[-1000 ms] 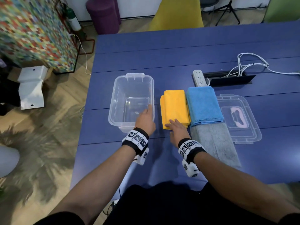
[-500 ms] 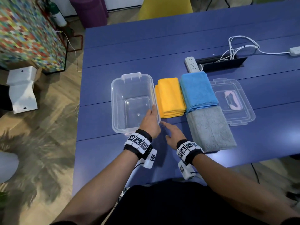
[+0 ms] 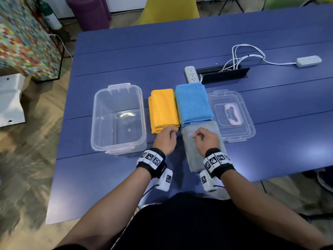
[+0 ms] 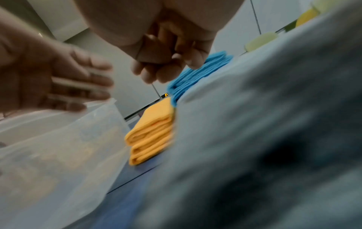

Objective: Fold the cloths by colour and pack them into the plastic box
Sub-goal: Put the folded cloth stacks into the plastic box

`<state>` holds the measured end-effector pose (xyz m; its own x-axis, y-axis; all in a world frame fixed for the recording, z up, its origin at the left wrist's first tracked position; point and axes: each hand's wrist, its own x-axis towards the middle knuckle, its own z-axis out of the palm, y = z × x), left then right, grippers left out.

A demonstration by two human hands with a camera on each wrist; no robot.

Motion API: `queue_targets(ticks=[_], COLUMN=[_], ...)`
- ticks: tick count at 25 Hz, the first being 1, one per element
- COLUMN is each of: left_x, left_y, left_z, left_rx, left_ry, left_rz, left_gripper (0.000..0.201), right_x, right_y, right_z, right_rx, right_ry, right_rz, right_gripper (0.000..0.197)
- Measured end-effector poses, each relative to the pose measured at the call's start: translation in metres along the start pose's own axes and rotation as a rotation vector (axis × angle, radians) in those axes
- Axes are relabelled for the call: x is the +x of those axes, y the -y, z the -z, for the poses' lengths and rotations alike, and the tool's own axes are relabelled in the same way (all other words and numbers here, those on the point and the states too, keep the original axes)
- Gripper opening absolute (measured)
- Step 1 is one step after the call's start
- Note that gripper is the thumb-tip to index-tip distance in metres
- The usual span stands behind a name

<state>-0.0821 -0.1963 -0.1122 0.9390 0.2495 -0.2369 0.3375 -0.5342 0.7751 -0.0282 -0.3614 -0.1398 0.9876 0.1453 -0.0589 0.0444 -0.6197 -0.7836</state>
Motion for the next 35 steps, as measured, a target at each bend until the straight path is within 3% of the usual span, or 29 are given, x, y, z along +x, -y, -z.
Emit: queue_targets(ticks=[1, 2, 4, 5, 7, 10, 13, 16, 17, 21, 24, 27, 29, 32, 35], left_x=[0.002, 0.006, 0.011, 0.014, 0.019, 0.018, 0.017, 0.014, 0.011, -0.005, -0.016, -0.019, -0.019, -0.024, -0.033], left_y=[0.000, 0.003, 0.006, 0.009, 0.005, -0.008, -0.010, -0.001, 0.000, 0.003, 0.005, 0.010, 0.014, 0.018, 0.020], left_z=[-0.014, -0.028, -0.048, -0.057, -0.073, -0.088, -0.101, -0.108, -0.109, -0.113, -0.109, -0.097, -0.084, -0.065, -0.048], left_rx=[-0.011, -0.051, -0.288, -0.422, -0.532, -0.482, -0.495, -0.561, -0.575, -0.535, -0.659, -0.779, -0.811, -0.846, -0.899], left_ry=[0.104, 0.198, 0.258, 0.231, 0.174, 0.146, 0.105, 0.137, 0.128, 0.083, 0.050, 0.050, 0.062, 0.059, 0.070], left_rz=[0.150, 0.312, 0.576, 0.659, 0.712, 0.667, 0.666, 0.686, 0.672, 0.530, 0.488, 0.435, 0.394, 0.331, 0.290], left_gripper=[0.024, 0.042, 0.091, 0.111, 0.126, 0.124, 0.119, 0.094, 0.095, 0.094, 0.086, 0.091, 0.100, 0.098, 0.096], right_x=[0.003, 0.007, 0.013, 0.014, 0.015, 0.007, 0.002, 0.001, 0.001, 0.001, -0.005, -0.010, -0.011, -0.012, -0.014], right_y=[-0.011, -0.021, -0.041, -0.051, -0.067, -0.077, -0.083, -0.095, -0.098, -0.093, -0.091, -0.091, -0.086, -0.066, -0.049], right_z=[0.012, 0.023, 0.039, 0.043, 0.049, 0.044, 0.039, 0.040, 0.040, 0.046, 0.041, 0.028, 0.022, 0.021, 0.019], right_rx=[0.003, -0.001, -0.024, -0.028, -0.015, 0.056, 0.085, 0.231, 0.275, 0.445, 0.554, 0.589, 0.641, 0.783, 0.822], right_ry=[-0.061, -0.136, -0.249, -0.237, -0.079, 0.155, 0.207, 0.313, 0.362, 0.479, 0.497, 0.440, 0.490, 0.682, 0.752], right_rz=[-0.004, -0.015, -0.109, -0.192, -0.354, -0.467, -0.491, -0.586, -0.602, -0.638, -0.610, -0.571, -0.541, -0.492, -0.477], right_gripper=[0.023, 0.020, 0.022, 0.033, 0.060, 0.076, 0.070, 0.072, 0.073, 0.054, 0.072, 0.097, 0.097, 0.083, 0.092])
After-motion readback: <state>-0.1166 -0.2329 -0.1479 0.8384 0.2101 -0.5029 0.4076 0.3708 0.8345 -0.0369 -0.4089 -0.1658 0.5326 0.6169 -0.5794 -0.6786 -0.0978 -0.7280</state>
